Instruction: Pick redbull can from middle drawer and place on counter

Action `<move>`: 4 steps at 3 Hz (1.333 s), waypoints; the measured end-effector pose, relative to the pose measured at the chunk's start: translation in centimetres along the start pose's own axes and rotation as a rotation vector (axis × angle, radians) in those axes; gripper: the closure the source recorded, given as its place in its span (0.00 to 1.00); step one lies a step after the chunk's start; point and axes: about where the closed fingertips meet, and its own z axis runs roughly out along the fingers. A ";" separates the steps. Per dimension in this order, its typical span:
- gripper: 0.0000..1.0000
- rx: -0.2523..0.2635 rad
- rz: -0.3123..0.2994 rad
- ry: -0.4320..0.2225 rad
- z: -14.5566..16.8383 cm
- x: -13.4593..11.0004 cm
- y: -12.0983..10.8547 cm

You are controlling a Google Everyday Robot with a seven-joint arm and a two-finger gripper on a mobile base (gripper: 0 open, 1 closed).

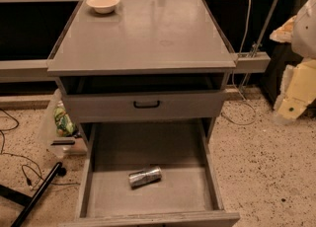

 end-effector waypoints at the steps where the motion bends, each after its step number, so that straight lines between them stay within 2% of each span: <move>1: 0.00 0.000 0.000 0.000 0.0 0.0 0.0; 2: 0.00 -0.003 0.027 -0.025 2.0 -0.1 0.1; 3: 0.00 -0.035 0.072 -0.081 7.4 -1.9 1.7; 4: 0.00 -0.111 0.070 -0.120 15.2 -4.6 5.3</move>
Offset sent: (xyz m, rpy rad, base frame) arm 0.0149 0.0086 -0.0577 0.0878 0.0199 -0.0483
